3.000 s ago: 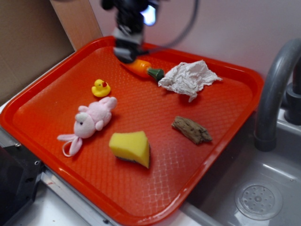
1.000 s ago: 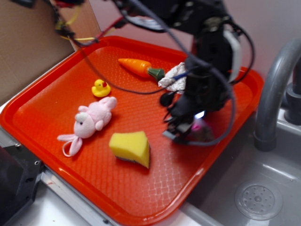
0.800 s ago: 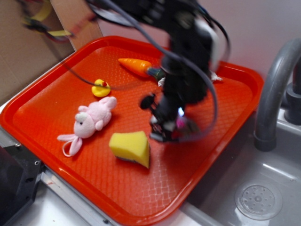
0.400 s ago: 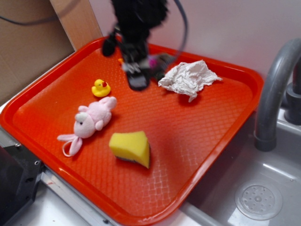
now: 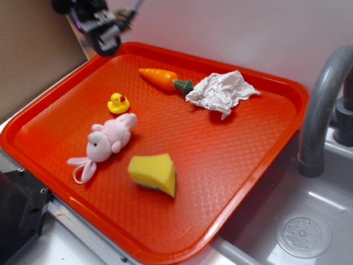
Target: Grab the wood chip.
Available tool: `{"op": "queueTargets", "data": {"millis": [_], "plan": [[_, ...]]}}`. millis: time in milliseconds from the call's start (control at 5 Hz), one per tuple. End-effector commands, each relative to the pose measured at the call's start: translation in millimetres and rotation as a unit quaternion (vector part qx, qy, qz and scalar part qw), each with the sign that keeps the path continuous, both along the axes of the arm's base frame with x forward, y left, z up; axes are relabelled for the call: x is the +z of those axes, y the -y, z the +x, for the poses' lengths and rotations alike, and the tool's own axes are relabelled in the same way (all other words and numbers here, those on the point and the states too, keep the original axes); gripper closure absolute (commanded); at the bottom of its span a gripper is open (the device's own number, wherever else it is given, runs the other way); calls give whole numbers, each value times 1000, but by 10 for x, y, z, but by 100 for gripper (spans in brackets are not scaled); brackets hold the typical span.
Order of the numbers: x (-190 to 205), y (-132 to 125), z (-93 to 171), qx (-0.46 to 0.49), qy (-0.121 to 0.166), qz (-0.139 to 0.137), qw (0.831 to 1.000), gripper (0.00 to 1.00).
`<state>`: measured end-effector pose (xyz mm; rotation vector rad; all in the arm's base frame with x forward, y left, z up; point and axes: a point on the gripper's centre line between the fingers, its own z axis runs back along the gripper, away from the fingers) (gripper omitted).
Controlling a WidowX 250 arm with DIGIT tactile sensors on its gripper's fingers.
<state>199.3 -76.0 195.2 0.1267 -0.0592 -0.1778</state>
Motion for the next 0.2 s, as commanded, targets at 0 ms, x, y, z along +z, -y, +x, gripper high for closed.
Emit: {"op": "queueTargets", "data": {"millis": [0], "plan": [[60,37,96,255,46,-14,966,100]]}}
